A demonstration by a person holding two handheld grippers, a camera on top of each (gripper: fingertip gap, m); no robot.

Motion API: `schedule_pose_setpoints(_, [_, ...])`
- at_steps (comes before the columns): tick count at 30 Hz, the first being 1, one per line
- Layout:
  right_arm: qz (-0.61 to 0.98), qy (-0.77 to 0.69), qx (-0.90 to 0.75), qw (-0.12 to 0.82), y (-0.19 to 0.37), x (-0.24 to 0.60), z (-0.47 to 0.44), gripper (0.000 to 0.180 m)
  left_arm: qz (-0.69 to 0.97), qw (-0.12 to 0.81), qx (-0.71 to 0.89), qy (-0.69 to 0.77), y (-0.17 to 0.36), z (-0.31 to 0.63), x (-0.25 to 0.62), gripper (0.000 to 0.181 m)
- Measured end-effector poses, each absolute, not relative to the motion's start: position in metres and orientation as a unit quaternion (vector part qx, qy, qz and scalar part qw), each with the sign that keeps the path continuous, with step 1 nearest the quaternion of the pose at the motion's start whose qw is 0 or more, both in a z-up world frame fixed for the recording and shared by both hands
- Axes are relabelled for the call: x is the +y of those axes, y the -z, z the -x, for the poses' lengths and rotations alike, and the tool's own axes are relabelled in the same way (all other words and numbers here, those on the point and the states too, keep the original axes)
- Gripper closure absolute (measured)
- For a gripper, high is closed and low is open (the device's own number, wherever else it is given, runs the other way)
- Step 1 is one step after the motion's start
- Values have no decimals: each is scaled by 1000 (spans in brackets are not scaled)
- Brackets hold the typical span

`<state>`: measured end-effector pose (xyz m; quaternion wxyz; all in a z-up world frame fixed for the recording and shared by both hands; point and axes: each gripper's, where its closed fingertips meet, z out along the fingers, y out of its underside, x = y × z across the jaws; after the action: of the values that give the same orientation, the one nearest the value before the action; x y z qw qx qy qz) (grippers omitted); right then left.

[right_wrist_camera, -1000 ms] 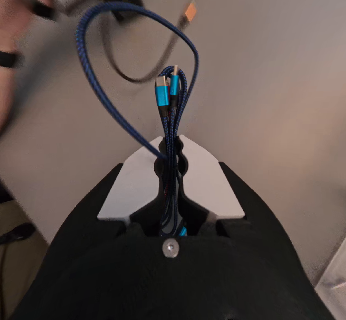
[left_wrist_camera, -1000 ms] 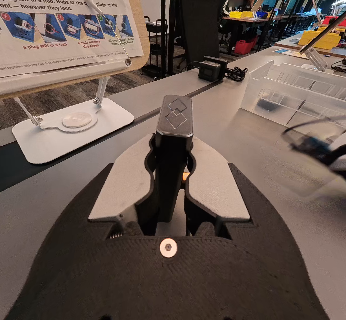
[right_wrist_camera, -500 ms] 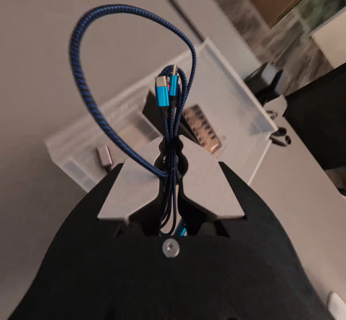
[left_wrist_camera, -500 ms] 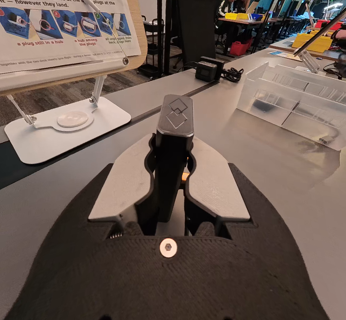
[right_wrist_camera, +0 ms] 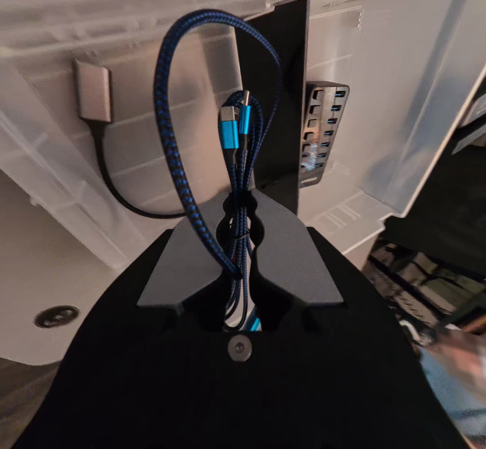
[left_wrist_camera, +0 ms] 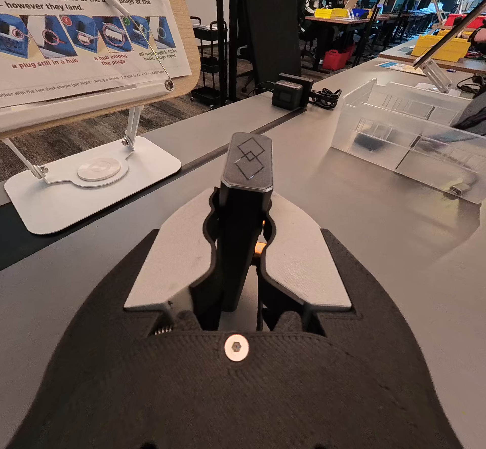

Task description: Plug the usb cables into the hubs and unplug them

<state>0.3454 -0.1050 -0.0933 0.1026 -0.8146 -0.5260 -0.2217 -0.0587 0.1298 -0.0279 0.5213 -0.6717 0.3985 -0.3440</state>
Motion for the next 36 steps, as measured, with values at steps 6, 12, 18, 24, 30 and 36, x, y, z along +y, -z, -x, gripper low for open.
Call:
schedule_pose_setpoints(6, [810, 209, -534, 123, 85, -94, -332, 170, 672, 519, 399, 346, 28, 58, 130, 151])
schedule_pose_setpoints(12, [883, 161, -430, 95, 123, -117, -347, 159, 673, 516, 395, 352, 28, 59, 130, 151])
schedule_pose_setpoints(18, [891, 151, -345, 254, 67, -104, -341, 134, 676, 512, 386, 363, 28, 62, 132, 151])
schedule_pose_setpoints(24, [773, 183, -262, 548, -45, -63, -231, 128, 676, 510, 381, 370, 27, 63, 133, 151])
schedule_pose_setpoints(30, [662, 435, -248, 558, -38, -18, -135, 158, 677, 511, 377, 373, 27, 63, 133, 151])
schedule_pose_setpoints(36, [709, 425, -231, 513, -26, -12, -183, 163, 677, 505, 381, 377, 28, 62, 132, 151])
